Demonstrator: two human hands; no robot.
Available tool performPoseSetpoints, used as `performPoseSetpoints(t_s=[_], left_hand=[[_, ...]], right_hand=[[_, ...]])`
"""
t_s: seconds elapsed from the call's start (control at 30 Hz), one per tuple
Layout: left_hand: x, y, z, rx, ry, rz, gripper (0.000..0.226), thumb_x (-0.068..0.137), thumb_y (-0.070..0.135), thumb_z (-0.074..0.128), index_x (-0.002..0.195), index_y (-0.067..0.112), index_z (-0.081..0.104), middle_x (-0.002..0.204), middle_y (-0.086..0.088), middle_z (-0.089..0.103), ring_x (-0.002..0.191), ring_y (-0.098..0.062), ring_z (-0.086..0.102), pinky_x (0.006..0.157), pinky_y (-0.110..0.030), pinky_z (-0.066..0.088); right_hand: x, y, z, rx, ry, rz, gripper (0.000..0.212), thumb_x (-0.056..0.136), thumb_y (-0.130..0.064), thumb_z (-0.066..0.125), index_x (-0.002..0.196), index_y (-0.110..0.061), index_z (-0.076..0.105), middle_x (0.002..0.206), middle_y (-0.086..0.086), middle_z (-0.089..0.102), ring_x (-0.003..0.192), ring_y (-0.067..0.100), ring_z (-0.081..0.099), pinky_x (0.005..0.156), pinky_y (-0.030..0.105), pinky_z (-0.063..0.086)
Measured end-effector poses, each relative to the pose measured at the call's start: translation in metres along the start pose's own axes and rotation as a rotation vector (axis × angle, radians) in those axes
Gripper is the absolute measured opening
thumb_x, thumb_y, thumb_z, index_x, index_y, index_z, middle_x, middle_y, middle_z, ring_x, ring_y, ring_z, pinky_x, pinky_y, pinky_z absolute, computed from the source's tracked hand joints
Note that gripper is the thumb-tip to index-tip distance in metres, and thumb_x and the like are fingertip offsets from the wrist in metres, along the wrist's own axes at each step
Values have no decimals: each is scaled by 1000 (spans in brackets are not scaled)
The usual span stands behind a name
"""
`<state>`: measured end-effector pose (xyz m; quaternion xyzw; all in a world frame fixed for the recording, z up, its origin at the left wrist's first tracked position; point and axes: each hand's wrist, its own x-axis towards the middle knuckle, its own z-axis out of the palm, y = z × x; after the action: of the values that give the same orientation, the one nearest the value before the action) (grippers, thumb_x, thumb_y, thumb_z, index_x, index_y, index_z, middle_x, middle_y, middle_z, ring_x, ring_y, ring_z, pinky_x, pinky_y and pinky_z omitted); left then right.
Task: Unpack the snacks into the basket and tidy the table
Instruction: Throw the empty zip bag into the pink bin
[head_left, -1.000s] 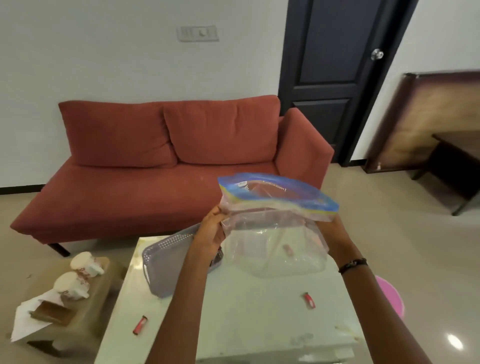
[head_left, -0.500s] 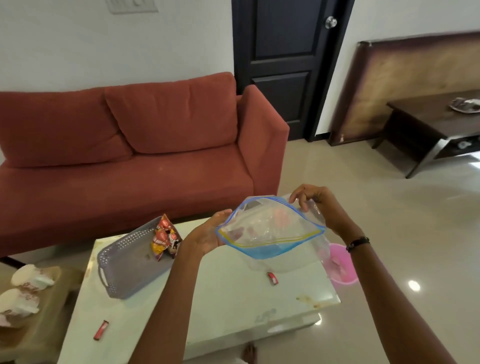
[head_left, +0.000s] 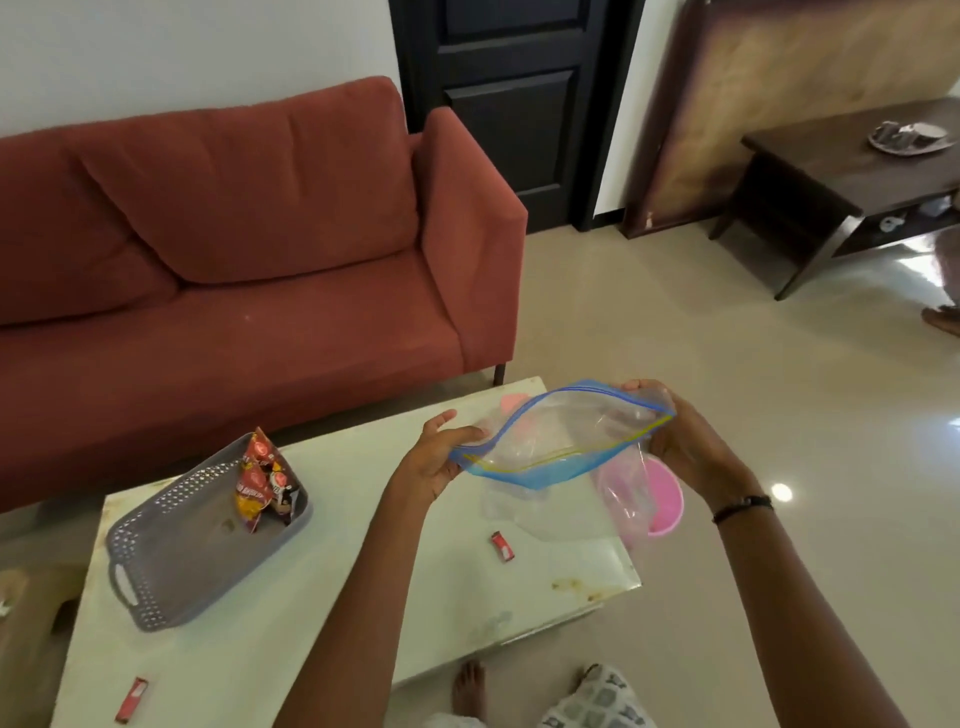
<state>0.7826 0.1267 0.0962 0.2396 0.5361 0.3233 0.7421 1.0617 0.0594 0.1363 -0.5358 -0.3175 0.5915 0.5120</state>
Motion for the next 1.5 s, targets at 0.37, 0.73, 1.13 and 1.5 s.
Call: performPoseSetpoints(t_s=[0.37,0.73,1.13,1.5], left_hand=[[118,-110,142,321,213,180,39,77,-13,61,106,13,54,122,-14,63,99,-16,58,79,-17,49],[246,-278,231,681,105,-11,56,89,6,54,142,9,33,150,-7,34,136,-21,36,99,-14,27],[360,-399,222,806,28,-24,54,89,4,54,139,10,35,151,-4,34,138,-17,34,103,-13,26],[403,-402,231,851,31,-43,49,90,5,52,137,7,38,148,-7,39,133,-24,39,107,-30,34]], right_hand=[[76,68,-194,-216,-91,387,53,81,-12,67,122,-40,49,111,-8,71,94,16,70,71,34,58],[176,209,-328,-692,205,300,41,78,12,50,106,-13,66,110,1,65,98,16,58,76,7,47],[270,435,-335,-1270,169,245,54,81,8,50,132,-7,44,145,20,33,128,37,37,97,42,42],[278,473,-368,-1696,-360,561,63,94,-50,38,148,-23,21,161,1,7,147,34,-5,115,58,-7]])
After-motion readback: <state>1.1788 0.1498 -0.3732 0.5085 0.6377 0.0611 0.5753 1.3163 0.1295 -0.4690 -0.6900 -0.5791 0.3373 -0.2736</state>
